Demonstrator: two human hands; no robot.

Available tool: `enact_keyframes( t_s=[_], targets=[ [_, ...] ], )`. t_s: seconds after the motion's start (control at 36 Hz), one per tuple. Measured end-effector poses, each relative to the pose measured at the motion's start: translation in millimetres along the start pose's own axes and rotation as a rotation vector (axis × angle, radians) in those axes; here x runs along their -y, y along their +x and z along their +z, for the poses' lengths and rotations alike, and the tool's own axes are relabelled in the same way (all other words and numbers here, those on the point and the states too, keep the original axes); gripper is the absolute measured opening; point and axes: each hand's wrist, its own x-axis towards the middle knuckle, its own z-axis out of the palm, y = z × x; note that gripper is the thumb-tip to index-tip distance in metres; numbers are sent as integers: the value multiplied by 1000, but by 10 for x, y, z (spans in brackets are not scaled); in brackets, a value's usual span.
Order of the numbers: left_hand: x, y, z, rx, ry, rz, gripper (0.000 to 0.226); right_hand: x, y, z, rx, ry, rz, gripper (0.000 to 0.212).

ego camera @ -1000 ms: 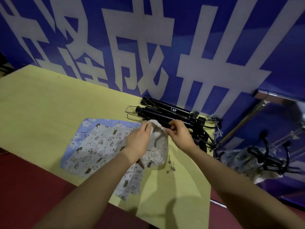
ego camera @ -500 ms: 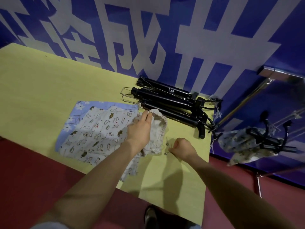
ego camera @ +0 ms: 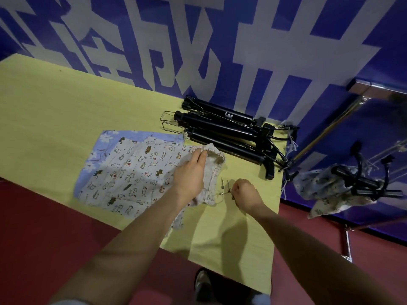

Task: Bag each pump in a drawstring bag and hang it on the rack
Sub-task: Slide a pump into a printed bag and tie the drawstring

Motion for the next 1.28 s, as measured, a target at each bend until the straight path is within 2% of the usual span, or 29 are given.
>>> enact_keyframes(
  t_s=[0.11, 0.17, 0.28, 0.44, 0.56, 0.69, 0.78, 0.92, 1.06, 1.28],
  targets=[
    [-22, 2, 3, -2, -7, -7, 78, -58, -58, 1, -71, 18, -202, 18],
    [-30, 12, 14, -2, -8, -11, 78, -73, -66, 6, -45, -46, -279, 21],
    [-34, 10, 22, 6, -8, -21, 78, -70, -8, 67, -28, -114, -268, 27],
    [-18, -3, 26, 41, -30, -19, 83, -44, 38, 144, -68, -120, -209, 15],
    [-19, -6, -26, 92, -24, -30, 88, -36, 48, 167, -60, -141, -202, 18],
    [5, 38, -77, 128, -27, -8, 92, 8, 28, 28, -163, 3, -198, 15],
    [14, 92, -127, 123, -50, 14, 94, 119, 38, -135, -150, 155, -189, 12],
    [35, 182, -300, 118, -125, 48, 96, 436, 149, -330, -192, 155, -335, 7],
    [221, 305, -515, 97, -177, 52, 104, 793, 262, -371, -245, 11, -499, 9],
    [406, 442, -784, 73, -229, 3, 100, 1069, 362, -481, -390, 2, -523, 25]
  ],
)
